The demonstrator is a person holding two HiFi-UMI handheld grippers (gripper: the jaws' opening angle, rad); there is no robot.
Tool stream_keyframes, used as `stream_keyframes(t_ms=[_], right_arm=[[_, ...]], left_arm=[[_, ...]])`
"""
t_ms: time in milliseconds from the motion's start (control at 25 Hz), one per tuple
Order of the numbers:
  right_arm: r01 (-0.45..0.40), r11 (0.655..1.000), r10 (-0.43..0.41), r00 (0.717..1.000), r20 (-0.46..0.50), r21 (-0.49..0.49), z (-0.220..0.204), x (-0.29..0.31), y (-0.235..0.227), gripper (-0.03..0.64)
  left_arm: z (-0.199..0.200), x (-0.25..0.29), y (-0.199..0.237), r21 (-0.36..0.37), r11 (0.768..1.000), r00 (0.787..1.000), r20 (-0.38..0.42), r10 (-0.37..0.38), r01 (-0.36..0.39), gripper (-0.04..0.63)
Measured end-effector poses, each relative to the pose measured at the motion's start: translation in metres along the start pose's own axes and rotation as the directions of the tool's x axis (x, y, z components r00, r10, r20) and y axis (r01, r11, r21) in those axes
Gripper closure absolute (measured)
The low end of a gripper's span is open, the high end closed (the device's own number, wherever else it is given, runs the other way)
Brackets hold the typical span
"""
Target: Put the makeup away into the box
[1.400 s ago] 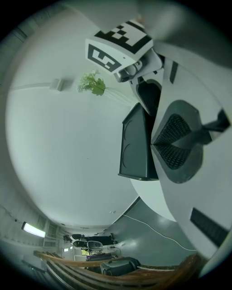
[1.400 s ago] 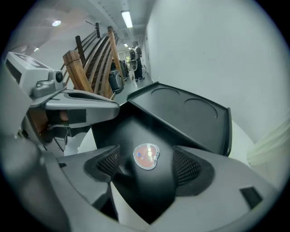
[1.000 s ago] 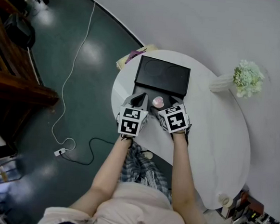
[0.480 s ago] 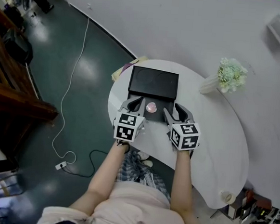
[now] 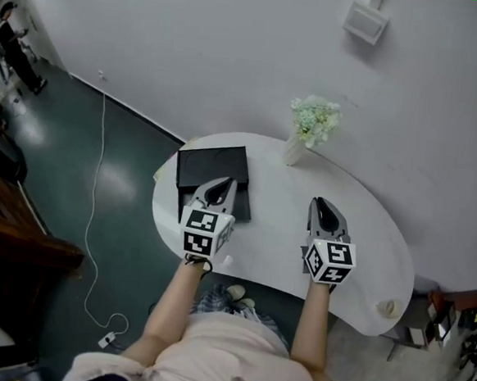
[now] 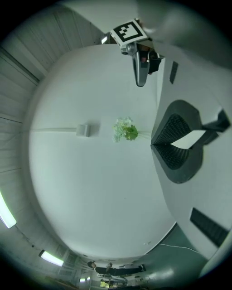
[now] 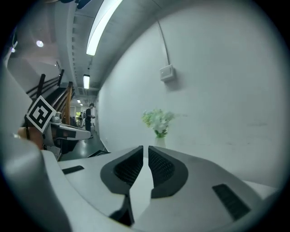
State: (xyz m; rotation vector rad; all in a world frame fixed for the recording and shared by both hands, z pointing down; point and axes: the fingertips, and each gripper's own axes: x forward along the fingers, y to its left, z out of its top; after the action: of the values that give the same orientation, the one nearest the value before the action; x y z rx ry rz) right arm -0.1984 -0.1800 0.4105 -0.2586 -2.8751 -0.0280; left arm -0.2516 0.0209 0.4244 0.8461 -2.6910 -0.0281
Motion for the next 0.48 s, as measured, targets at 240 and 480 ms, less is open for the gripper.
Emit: stream_keyframes(t_ms=[240,480], right_arm=[[0.217,0.975,-0.220,0.970,0.102,0.042,0.023,-0.082,-0.072,0.595],[0.351,0.931,-0.362,0.921,0.143,0.100,0.025,-0.152,-0.122,0.600]], left_arm=[[0.028,0.008,-0.062,0.060,0.992,0.992,0.047,-0.114,0.111,0.570],[0.036,0.010,-0.106,0.094,0.979,0.980,0.061,-0.189,0.183,0.571]])
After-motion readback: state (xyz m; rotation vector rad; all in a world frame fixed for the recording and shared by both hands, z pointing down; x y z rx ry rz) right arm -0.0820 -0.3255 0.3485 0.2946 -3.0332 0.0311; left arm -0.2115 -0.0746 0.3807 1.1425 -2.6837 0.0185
